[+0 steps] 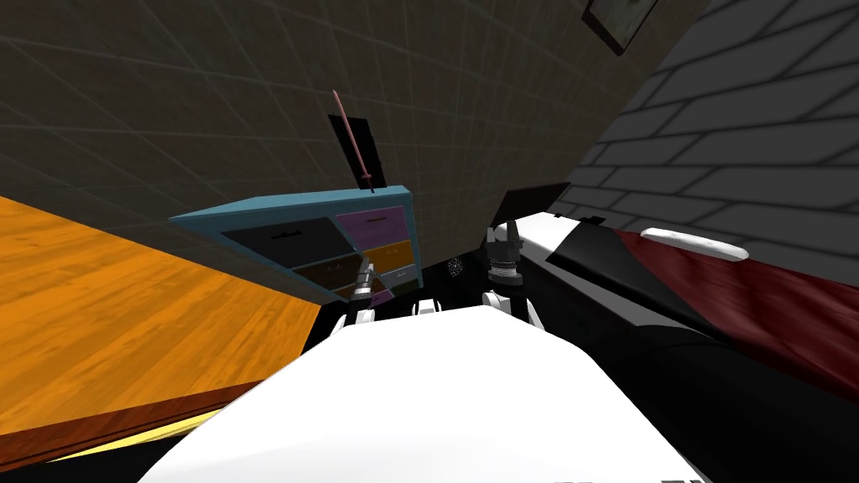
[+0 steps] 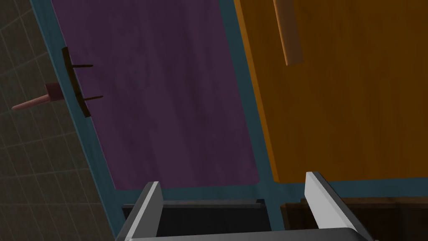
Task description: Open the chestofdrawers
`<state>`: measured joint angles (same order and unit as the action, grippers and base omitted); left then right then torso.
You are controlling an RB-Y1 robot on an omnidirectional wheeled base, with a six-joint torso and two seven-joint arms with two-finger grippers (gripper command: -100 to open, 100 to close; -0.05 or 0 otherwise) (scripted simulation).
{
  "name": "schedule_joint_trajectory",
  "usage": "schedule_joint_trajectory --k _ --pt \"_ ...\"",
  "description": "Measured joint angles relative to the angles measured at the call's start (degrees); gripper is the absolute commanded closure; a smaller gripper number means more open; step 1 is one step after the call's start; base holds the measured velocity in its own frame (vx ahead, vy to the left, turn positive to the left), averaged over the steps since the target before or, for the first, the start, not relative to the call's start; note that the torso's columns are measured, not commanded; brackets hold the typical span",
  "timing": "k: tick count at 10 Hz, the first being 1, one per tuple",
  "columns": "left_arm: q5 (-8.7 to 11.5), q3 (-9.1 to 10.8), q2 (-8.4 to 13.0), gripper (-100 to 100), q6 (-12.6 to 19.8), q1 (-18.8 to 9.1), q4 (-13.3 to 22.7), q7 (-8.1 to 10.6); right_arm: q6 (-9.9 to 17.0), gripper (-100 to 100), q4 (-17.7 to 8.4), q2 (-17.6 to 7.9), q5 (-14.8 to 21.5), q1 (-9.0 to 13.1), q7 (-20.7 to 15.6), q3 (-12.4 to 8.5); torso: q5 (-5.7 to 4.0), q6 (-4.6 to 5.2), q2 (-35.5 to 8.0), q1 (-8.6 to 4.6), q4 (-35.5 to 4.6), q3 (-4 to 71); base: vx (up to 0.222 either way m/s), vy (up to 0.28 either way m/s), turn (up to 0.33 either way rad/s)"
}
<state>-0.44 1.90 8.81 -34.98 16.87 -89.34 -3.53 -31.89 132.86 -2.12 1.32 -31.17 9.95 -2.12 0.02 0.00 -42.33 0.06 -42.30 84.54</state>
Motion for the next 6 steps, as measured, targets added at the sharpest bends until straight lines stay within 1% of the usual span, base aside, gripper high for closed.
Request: schedule_joint_trajectory --k 2,4,6 --pt "0.0 0.03 -0.8 -100 -0.6 -0.6 2.9 0.01 0.0 0 0.0 0.0 0.0 0.0 0.0 0.0 -0.03 0.0 0.1 -0.09 0.0 0.1 0.087 -0.039 -0.006" --pt "0.0 0.08 -1.7 -100 -0.8 -1.3 5.1 -0.03 0.0 0 0.0 0.0 0.0 0.0 0.0 0.0 -0.01 0.0 0.0 -0.01 0.0 0.0 0.06 -0.019 -0.003" --pt "0.1 0.22 -2.9 -100 -1.7 -2.2 8.0 0.02 0.0 0 0.0 0.0 0.0 0.0 0.0 0.0 -0.02 0.0 0.0 -0.08 0.0 0.0 0.065 -0.029 -0.006"
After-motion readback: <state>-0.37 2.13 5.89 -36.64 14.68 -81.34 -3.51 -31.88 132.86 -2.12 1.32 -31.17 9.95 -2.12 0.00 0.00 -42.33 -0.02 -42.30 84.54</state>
